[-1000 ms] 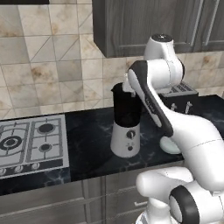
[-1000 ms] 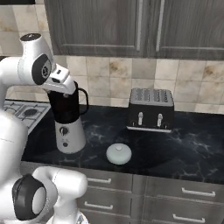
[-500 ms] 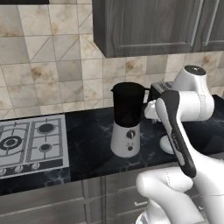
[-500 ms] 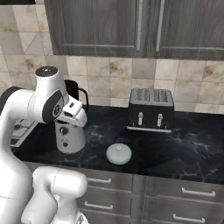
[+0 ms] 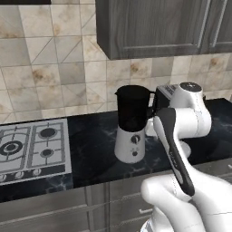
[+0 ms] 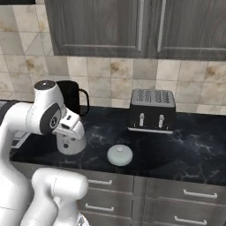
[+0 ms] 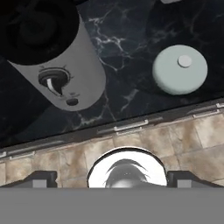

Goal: Grab the garlic and onion from the fridge, place them in the blender, close the lid, and turn on the blender to create a marinade.

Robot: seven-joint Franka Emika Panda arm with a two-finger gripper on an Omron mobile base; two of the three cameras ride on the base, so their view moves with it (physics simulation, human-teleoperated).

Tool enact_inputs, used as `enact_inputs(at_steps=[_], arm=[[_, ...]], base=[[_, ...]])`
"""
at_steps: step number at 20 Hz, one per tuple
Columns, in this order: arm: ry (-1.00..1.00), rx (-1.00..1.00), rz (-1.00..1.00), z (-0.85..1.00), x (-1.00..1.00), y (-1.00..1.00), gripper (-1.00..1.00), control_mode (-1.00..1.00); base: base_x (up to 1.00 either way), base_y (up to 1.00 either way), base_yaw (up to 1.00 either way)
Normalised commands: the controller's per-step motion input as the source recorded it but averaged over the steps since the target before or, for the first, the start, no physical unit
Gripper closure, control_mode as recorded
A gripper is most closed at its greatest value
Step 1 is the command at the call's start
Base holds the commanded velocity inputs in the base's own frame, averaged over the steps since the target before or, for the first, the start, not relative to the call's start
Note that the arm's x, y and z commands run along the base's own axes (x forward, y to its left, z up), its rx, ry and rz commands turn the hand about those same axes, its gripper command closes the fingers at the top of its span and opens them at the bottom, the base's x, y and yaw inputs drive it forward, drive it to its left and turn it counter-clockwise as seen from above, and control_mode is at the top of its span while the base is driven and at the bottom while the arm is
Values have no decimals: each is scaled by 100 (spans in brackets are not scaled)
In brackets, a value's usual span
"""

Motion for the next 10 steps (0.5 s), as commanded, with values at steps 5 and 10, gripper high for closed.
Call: enact_inputs(at_steps=[5,10], arm=[[-2,1,-5,0,-17,-3,-100,100],[0,0,0,0,0,0,-100,100]], base=[[-70,-28,-44],[-20,-9,-87]])
